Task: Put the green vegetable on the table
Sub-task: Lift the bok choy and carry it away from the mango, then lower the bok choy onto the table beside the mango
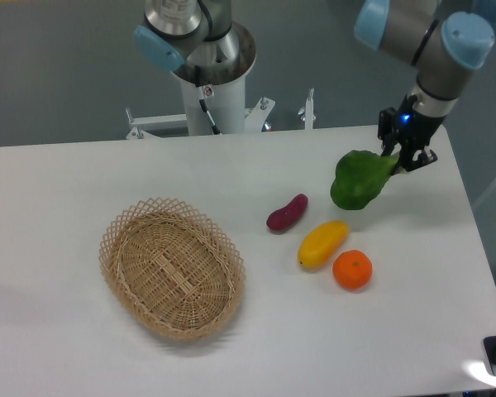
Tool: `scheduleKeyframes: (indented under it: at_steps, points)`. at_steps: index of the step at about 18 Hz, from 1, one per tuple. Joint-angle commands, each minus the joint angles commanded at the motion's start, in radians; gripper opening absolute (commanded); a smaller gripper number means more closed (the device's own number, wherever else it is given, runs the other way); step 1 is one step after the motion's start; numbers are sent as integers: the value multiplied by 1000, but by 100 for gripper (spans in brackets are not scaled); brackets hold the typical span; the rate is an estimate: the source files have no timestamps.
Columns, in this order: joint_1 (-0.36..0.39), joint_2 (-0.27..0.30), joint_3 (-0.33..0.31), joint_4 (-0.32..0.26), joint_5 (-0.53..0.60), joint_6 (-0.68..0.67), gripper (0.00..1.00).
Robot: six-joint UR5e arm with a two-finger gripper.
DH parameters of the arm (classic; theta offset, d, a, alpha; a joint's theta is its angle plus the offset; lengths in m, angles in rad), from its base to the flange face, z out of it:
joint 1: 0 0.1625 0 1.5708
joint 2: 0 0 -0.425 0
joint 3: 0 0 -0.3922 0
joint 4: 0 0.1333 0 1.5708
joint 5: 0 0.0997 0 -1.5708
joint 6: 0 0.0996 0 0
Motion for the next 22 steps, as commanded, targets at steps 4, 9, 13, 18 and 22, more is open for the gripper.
scheduleKeyframes:
  at_steps: [4, 9, 13, 18, 22]
  points:
    - [0, -26, -6, 33, 0, 2, 42]
    - [0, -29, -9, 31, -2, 3, 45]
    - [-2, -32, -15, 33, -2, 3, 46]
    - [-3, -40, -15, 52, -3, 5, 63]
    - [-5, -31, -5, 52, -5, 0, 100]
